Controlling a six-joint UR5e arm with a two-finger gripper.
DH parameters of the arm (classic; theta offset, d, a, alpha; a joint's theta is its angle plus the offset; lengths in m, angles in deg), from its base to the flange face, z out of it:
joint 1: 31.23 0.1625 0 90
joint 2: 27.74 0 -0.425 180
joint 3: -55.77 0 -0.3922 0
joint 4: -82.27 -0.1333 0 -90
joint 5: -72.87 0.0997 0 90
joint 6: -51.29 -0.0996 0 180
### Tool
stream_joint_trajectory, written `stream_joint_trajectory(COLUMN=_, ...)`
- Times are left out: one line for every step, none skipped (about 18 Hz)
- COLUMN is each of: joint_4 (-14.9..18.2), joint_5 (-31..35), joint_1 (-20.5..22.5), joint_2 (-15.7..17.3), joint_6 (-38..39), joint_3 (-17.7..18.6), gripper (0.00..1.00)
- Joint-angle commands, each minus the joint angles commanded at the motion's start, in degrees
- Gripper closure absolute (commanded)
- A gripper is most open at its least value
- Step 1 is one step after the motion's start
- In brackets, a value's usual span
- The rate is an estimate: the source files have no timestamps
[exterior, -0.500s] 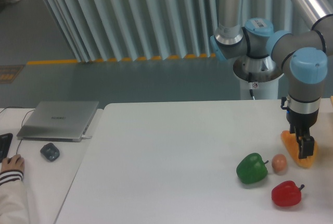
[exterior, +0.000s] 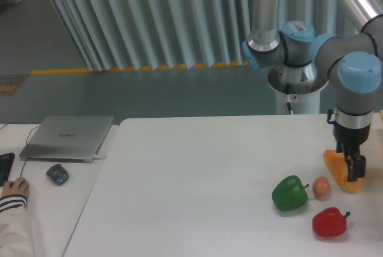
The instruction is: Place the yellow pepper on the table
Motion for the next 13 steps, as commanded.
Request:
stream_joint_trajectory(joint_4=-0.09, joint_5=-0.09, joint_1=1.15, joint_2=0.18, joint_6=-1.48, joint_3=-0.17, gripper=0.0)
stream_joint_trajectory(joint_4=-0.09, joint_5=-0.09, joint_1=2.11, joint_2=0.18, joint_6=-4.89, joint_3=-0.35, gripper=0.0)
stream_joint_trajectory(joint_4=0.0, joint_5=-0.09, joint_1=2.99, joint_2=0.18, joint_6=-9.45, joint_3=-0.26, gripper=0.0)
stream_joint_trajectory(joint_4=0.09, joint_5=-0.18, joint_1=4.39, joint_2=0.18, joint_6=-13.32, joint_3=-0.17, gripper=0.0)
stream_joint_trajectory(joint_4=0.17, joint_5=-0.35, joint_1=5.8, joint_2=0.26, joint_6=-15.8, joint_3=-0.26, gripper=0.0)
stream_joint_trajectory(joint_4=0.17, joint_5=-0.35, joint_1=6.6, joint_2=0.27, joint_6=-17.74, joint_3=-0.35, gripper=0.0)
stream_joint_trajectory(joint_4=0.09, joint_5=-0.27, joint_1=6.95, joint_2=0.18, joint_6=-19.24, joint_3=-0.26, gripper=0.0)
stream_joint_trajectory(joint_4=0.17, joint_5=-0.44, joint_1=8.18, joint_2=0.26, joint_6=-20.82, joint_3=-0.26, gripper=0.0)
stream_joint_trajectory(joint_4=0.09, joint_5=-0.35, joint_1=9.06, joint_2=0.27, joint_6=-23.01, joint_3=-0.17, gripper=0.0)
stream_joint_trajectory(joint_4=0.09, joint_5=-0.27, joint_1=9.68, joint_2=0.18, joint_6=-27.21, joint_3=-0.17, gripper=0.0)
stream_joint_trajectory(joint_4=0.09, joint_5=-0.26, joint_1=10.64, joint_2=0.26, joint_6=-29.95, joint_3=-0.26, gripper=0.0)
stream_joint_trajectory(joint_4=0.09, joint_5=-0.26, joint_1=11.34, joint_2=0.27, joint_6=-32.59, joint_3=-0.17, gripper=0.0)
stream_joint_trajectory(joint_4=0.0, joint_5=-0.26, joint_1=12.05, joint_2=0.18, joint_6=-35.74, joint_3=-0.26, gripper=0.0)
